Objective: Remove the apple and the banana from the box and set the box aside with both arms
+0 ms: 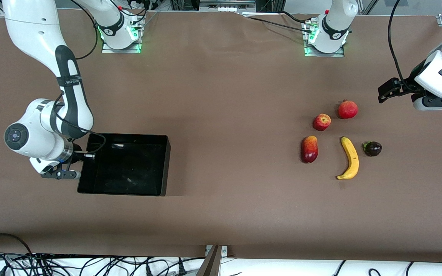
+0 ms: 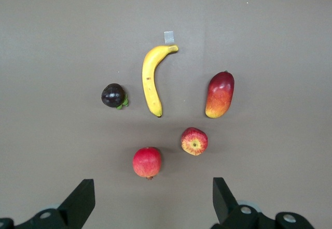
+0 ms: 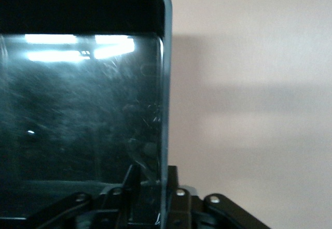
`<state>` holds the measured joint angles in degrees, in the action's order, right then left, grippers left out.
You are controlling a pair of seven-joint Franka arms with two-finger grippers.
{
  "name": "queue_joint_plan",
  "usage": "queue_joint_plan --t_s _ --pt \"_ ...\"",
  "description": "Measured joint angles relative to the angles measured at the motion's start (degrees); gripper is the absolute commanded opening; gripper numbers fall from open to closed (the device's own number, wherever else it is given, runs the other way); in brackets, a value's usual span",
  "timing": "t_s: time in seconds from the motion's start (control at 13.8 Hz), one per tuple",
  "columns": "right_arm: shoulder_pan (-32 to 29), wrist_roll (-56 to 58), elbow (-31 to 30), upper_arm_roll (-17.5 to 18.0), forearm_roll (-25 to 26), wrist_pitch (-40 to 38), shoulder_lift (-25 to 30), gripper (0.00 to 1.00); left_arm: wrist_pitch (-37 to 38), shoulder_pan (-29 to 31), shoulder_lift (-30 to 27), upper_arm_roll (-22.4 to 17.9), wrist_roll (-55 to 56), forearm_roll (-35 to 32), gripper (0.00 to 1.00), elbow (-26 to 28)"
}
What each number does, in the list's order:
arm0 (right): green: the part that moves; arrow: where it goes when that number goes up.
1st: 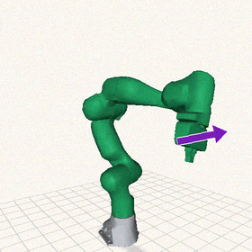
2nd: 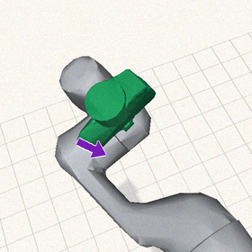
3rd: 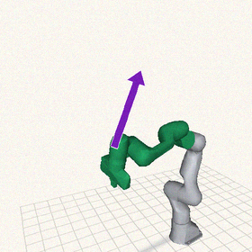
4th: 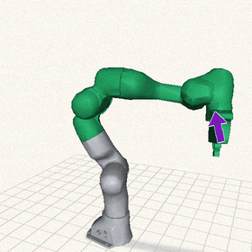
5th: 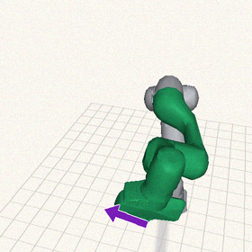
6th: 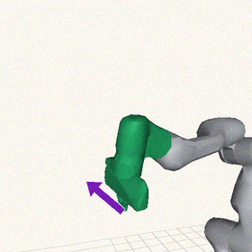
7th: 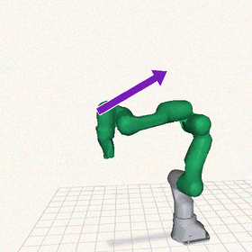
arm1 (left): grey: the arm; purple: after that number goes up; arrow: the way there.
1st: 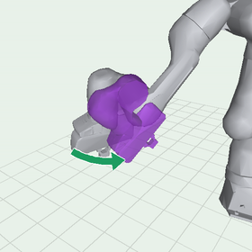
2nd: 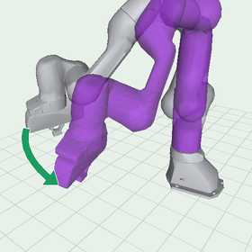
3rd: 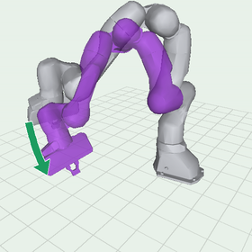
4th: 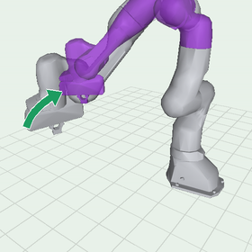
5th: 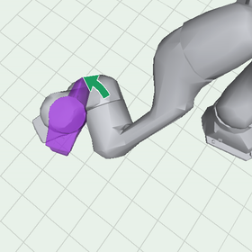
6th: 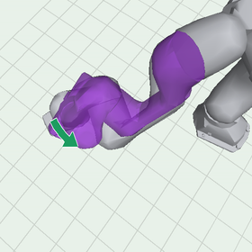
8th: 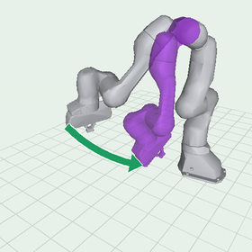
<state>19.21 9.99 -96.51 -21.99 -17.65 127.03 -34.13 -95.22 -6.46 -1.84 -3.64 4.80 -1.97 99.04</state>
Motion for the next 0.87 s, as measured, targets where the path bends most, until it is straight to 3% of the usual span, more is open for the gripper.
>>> queue_joint_plan --t_s 0.36,0.87 --pt "0.4 0.2 13.2 0.0 2.1 -20.4 8.1 1.0 0.0 0.0 0.0 0.0 0.0 0.0 1.0 0.0" --pt "0.6 0.5 14.4 0.5 11.0 -40.5 25.1 1.0 0.1 0.0 0.0 0.0 0.0 0.0 1.0 -0.1"
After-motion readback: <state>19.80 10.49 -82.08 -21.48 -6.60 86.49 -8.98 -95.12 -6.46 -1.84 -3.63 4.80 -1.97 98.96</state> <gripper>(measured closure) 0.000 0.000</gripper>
